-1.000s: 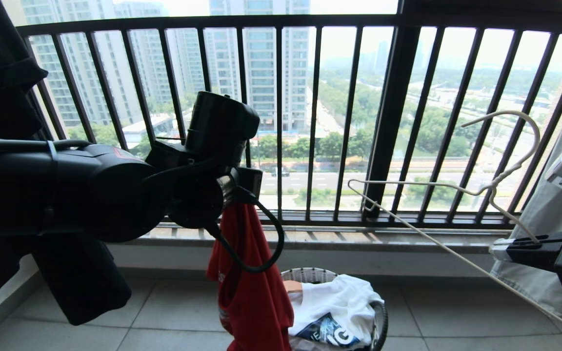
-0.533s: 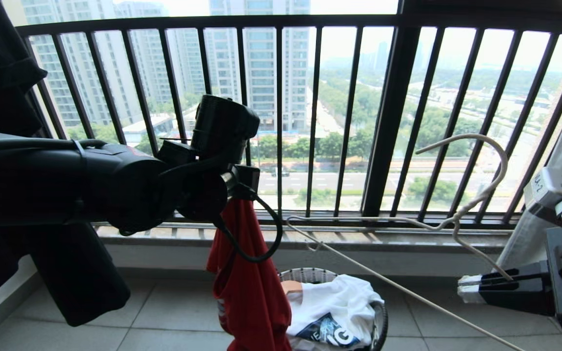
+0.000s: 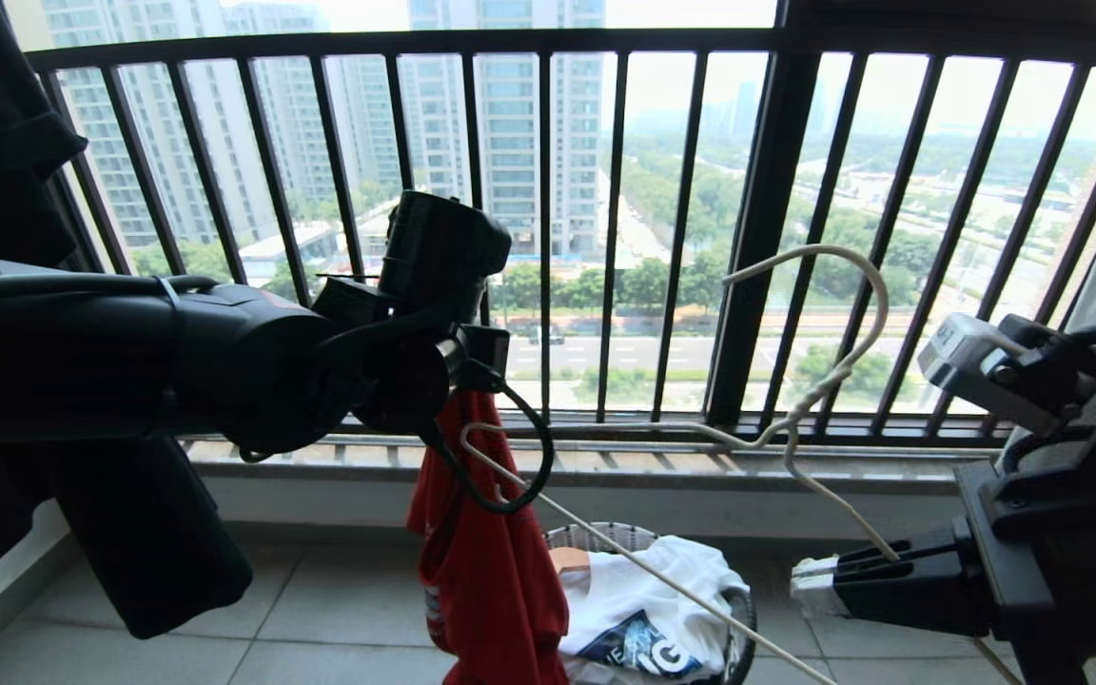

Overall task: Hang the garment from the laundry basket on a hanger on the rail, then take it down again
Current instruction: Hang the clothes on the clothes rack

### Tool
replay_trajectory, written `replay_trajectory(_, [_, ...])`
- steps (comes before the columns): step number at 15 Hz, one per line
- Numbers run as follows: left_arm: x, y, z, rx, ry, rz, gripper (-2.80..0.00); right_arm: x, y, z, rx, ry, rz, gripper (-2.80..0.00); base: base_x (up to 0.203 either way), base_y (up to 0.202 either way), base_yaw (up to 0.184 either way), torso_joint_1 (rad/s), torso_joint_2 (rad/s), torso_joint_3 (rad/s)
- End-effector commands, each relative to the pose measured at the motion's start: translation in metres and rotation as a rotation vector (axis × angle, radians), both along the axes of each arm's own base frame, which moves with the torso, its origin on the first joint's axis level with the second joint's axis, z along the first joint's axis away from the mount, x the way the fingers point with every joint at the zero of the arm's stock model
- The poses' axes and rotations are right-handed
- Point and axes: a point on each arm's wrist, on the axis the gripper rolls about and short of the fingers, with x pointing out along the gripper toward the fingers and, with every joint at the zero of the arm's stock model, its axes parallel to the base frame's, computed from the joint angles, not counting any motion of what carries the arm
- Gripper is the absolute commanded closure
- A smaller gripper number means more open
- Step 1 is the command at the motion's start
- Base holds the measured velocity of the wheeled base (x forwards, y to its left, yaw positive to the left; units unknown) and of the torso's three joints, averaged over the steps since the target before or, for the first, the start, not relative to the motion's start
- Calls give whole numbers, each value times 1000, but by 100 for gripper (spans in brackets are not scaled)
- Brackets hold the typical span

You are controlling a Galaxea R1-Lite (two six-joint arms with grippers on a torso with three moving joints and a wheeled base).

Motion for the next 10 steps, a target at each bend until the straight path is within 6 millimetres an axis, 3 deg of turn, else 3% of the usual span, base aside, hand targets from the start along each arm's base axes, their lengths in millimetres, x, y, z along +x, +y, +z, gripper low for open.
replay_trajectory(1, [-2, 0, 3, -6, -7, 1, 0, 10, 15, -4, 49, 59, -20, 0, 0, 0, 0, 0, 0, 0])
replay_trajectory(10, [-10, 6, 13, -19, -26, -1, 0, 23, 29, -7, 91, 105, -62, 0, 0, 0, 0, 0, 0, 0])
